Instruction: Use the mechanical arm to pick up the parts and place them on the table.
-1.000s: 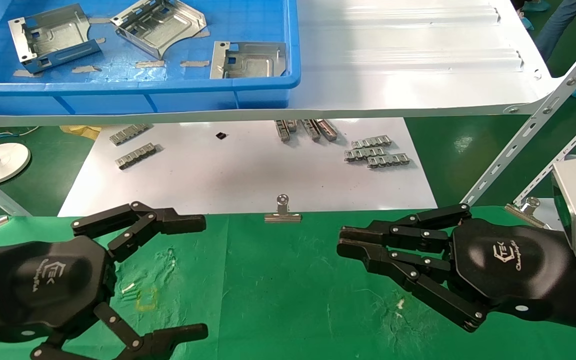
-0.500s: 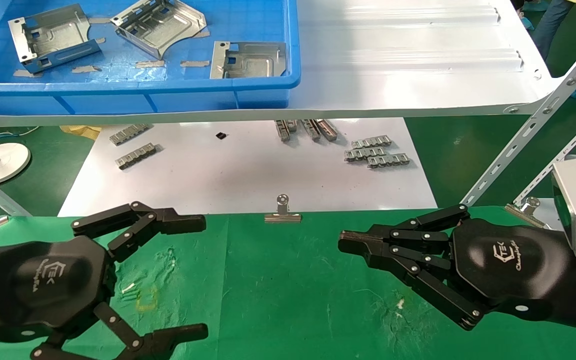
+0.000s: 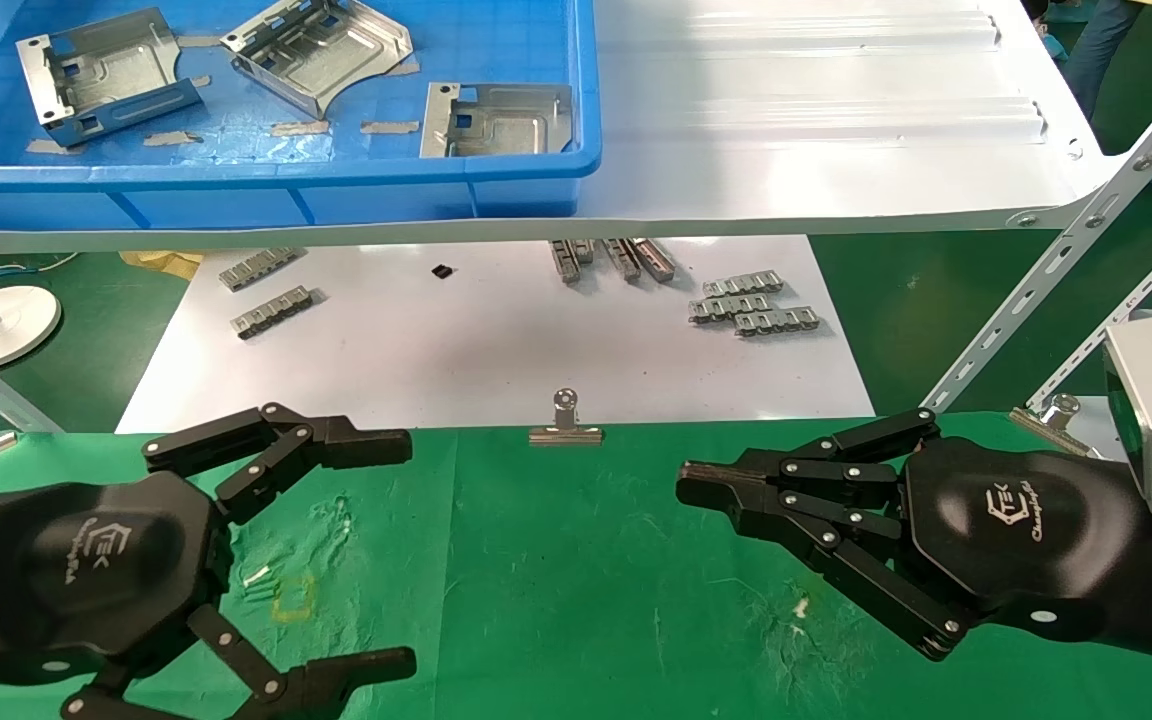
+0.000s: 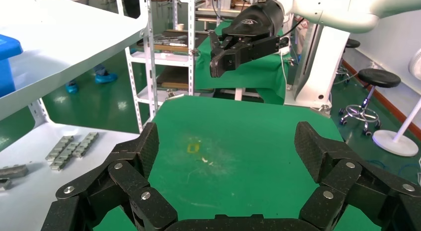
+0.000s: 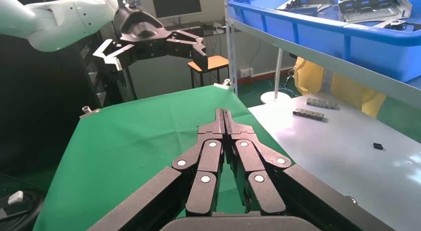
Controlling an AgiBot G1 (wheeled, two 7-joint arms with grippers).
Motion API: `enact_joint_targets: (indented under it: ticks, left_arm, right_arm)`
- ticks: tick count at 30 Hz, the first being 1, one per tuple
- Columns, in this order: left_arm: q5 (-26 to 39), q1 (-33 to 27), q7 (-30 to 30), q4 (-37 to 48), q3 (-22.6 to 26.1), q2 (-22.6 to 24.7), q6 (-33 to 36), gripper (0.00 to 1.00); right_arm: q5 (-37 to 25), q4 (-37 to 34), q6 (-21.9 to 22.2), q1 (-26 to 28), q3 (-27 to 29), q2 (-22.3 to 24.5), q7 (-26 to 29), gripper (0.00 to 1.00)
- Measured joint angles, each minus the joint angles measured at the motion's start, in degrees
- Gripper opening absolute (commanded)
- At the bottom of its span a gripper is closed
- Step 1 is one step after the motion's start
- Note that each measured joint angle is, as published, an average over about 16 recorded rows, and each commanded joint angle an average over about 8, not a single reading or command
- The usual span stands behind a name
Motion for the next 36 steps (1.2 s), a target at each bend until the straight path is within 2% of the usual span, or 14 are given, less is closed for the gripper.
enact_joint_targets:
  ticks: [15,21,25,29,36]
  left_arm:
    - [-0.11,-0.17,-0.04,0.0,-0.09,-0.02,-0.04,1.0]
    - [0.02,-3.15,-1.06,0.3,-0.53,-0.13,-0.83,1.0]
    - [2.03,-7.89,-2.6,1.03,-0.37,0.13,-2.58,1.0]
    - [6.38,-15.11,-5.33,2.83,0.77,1.35,-5.57,1.0]
    - [20.22,-31.15,-10.65,11.45,6.14,7.31,-12.31,1.0]
  right_arm:
    - [0.0,0.0,0.0,0.0,0.0,0.0,0.0,0.0]
    - [0.0,0.0,0.0,0.0,0.0,0.0,0.0,0.0]
    - [0.0,0.0,0.0,0.0,0.0,0.0,0.0,0.0]
    - [0.0,0.0,0.0,0.0,0.0,0.0,0.0,0.0]
    - [0.0,0.0,0.0,0.0,0.0,0.0,0.0,0.0]
